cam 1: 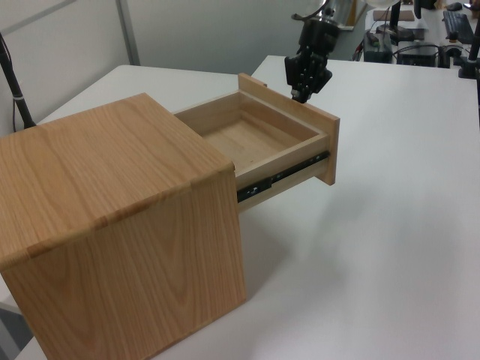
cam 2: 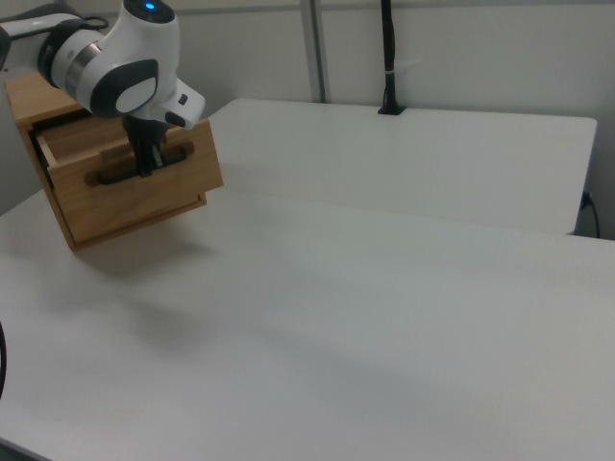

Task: Open the drawer by sliding it
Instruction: 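Release the handle and lift the gripper away from the drawer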

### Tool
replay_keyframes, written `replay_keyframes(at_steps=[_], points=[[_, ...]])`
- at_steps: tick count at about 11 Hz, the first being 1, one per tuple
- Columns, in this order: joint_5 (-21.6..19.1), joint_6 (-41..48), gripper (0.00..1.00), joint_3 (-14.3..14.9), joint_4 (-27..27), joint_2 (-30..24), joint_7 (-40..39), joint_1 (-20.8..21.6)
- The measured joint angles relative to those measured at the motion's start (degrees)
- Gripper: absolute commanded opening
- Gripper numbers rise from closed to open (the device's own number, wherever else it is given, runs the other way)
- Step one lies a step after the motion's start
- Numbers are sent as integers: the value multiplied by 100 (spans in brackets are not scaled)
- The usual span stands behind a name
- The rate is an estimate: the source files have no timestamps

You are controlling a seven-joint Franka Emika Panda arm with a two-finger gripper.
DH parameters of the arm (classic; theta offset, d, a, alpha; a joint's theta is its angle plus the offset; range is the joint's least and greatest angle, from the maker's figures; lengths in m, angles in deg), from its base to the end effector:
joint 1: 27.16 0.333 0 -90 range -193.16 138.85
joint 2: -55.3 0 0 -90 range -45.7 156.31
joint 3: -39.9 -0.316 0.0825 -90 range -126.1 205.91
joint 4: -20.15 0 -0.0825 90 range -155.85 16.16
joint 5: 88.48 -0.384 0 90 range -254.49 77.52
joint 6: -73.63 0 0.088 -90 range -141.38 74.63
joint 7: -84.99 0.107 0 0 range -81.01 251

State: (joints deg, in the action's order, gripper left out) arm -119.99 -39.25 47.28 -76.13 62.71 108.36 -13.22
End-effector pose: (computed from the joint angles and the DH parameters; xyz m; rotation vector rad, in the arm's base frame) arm 0.6127 0.1085 0.5427 -2.5409 0.6050 -0.0297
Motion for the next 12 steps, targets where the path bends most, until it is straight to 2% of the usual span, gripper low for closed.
replay_keyframes(at_steps=[1,4,6,9,12], points=[[-23,44,64,29,-17,-17,-38,-12],[-44,231,100,114,-56,-21,-87,-26],[-38,633,100,213,-51,-44,-178,-47],[787,832,100,237,-13,-271,-237,-204],[2551,1391,100,239,161,-517,-829,-326]])
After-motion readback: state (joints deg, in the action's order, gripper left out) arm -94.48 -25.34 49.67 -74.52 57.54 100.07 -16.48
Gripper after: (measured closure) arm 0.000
